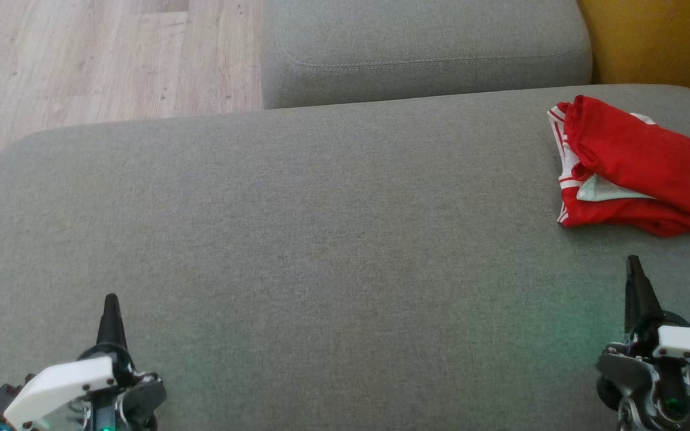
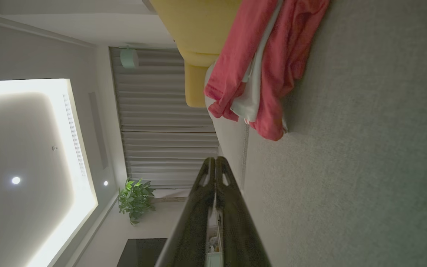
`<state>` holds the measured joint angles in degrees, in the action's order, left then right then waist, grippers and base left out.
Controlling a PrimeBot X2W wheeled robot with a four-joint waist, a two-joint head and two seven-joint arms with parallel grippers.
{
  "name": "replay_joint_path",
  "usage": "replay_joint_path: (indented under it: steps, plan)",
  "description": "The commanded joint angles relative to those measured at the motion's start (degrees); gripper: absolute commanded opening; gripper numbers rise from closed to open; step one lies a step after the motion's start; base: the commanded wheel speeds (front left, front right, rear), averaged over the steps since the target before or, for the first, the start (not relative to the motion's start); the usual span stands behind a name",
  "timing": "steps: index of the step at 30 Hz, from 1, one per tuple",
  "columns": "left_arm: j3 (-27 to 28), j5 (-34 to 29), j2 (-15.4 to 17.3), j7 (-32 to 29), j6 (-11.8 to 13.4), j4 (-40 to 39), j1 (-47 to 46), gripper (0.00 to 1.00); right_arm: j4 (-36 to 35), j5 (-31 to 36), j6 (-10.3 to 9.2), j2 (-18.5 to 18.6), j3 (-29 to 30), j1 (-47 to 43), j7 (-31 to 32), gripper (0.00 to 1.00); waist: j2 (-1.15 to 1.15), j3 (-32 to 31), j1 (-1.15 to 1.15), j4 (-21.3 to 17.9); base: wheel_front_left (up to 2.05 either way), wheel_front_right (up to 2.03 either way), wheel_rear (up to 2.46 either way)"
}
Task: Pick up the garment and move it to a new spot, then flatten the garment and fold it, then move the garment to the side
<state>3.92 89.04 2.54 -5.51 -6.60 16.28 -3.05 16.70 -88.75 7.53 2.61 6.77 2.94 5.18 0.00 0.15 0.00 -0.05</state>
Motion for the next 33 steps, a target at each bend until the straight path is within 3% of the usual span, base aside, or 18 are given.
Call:
replay_joint_path:
  steps: [1,33]
  plan:
    - [2.32,1.76,0.33,-0.55,-0.7,-2.15,-3.01,0.0,-2.51,-2.12,-0.04,0.52,-0.77,3.14,0.66,0.0,0.0,0.01,0.0,0.02,0.0,0.0,0.0]
    - [2.59,3.14,0.33,-0.97,-0.89,-2.22,-3.14,0.0,-2.69,-3.55,-0.04,0.43,-0.42,3.23,1.17,0.0,0.0,0.02,0.0,0.05,0.0,0.0,0.0]
